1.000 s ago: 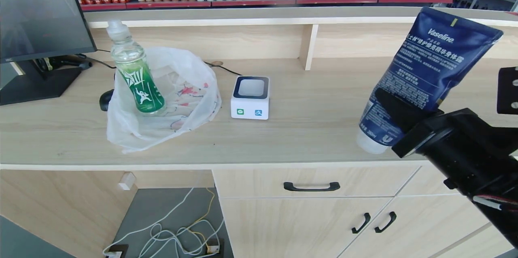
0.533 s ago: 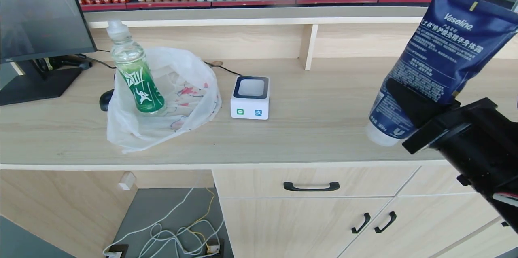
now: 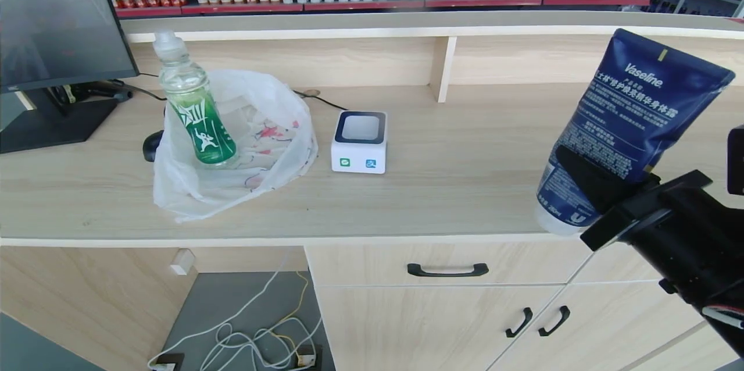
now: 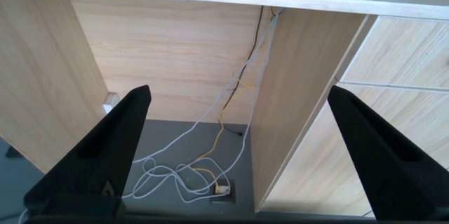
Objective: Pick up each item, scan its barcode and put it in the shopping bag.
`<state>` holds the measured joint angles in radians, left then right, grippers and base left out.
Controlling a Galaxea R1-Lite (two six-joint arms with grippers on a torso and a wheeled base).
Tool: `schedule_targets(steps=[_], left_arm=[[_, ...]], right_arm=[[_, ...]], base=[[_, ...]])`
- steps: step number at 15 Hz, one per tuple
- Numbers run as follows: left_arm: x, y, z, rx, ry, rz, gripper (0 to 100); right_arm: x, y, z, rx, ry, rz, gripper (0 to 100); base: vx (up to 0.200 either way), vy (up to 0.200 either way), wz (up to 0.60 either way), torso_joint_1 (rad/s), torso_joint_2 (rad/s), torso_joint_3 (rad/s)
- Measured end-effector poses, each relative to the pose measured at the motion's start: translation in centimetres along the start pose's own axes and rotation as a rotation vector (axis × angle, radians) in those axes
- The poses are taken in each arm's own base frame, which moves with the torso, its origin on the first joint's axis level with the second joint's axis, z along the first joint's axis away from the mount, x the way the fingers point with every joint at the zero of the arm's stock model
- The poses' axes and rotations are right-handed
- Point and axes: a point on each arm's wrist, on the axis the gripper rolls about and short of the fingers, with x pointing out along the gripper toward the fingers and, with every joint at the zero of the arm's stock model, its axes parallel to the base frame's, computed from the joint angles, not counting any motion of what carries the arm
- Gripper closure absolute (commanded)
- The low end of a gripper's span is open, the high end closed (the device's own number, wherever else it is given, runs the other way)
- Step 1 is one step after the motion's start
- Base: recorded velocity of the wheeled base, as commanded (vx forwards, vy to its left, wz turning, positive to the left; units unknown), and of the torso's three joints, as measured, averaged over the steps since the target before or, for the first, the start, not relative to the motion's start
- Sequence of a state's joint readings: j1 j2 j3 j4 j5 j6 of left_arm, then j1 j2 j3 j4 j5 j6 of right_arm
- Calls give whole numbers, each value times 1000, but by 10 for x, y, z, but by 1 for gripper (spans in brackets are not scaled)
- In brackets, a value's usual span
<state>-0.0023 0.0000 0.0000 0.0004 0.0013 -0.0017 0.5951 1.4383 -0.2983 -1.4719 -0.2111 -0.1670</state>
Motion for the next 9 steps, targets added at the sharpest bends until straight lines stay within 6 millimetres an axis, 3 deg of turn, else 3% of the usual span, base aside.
schedule_targets(steps=[9], left_arm=[[0,0,0,-15,0,1,0]], right_arm=[[8,-5,-1,8,-4,-73,100]], base=[[0,200,0,6,3,2]])
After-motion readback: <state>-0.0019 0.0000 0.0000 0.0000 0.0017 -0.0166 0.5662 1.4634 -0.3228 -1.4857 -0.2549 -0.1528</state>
